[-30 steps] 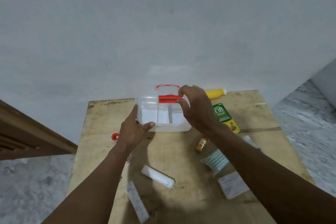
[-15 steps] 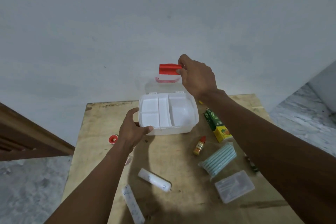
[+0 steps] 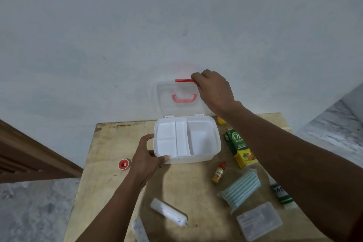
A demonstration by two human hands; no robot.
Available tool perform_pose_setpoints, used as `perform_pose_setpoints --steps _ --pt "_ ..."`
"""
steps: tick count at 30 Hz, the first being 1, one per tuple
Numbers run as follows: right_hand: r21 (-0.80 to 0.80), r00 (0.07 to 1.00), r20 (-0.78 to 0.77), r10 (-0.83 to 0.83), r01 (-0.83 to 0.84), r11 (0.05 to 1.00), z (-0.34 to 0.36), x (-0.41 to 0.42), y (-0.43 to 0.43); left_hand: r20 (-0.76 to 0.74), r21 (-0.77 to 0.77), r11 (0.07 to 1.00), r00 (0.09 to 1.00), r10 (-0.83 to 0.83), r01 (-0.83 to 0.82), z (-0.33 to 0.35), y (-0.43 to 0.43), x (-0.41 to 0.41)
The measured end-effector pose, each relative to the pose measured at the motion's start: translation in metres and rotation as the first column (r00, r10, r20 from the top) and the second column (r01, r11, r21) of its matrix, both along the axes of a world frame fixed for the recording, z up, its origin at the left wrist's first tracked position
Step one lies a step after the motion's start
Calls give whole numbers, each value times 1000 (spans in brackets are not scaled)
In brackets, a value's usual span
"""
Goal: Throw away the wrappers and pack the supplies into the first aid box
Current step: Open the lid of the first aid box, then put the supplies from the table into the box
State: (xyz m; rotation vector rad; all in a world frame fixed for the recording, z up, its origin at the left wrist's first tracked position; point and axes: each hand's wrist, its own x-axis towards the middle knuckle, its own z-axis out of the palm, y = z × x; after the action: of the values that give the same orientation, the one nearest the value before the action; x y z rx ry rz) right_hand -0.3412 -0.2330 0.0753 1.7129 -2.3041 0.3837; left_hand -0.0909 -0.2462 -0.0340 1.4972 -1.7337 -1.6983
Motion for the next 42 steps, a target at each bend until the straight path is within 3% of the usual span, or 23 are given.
perform_pose_setpoints --steps 6,10,15,19,23,27,34,42 --pt "61 996 -37 86 -84 995 -7 -1 4 3 -9 1000 1000 -9 9 2 -1 0" --pt "10 995 -32 97 -97 995 -14 -4 8 -4 -12 1000 1000 -21 21 1 -2 0" --pt "74 996 66 62 -67 995 -8 -2 8 -3 -46 997 998 -55 55 2 -3 1" --pt "34 992 115 59 -63 997 -5 5 15 -11 -79 986 989 -147 146 7 -5 0" --pt "-66 997 73 26 -22 998 -13 11 33 -69 -185 962 974 -216 200 9 -5 -1" --pt "-150 988 149 -36 59 987 -40 19 62 -108 -338 905 945 -310 258 2 -4 -6" --pt "128 847 430 -313 286 950 -85 48 145 -170 -400 887 932 -321 232 -9 3 -16" --pt "307 713 424 -558 467 830 -101 49 190 -149 -441 874 943 -297 206 -13 9 -19"
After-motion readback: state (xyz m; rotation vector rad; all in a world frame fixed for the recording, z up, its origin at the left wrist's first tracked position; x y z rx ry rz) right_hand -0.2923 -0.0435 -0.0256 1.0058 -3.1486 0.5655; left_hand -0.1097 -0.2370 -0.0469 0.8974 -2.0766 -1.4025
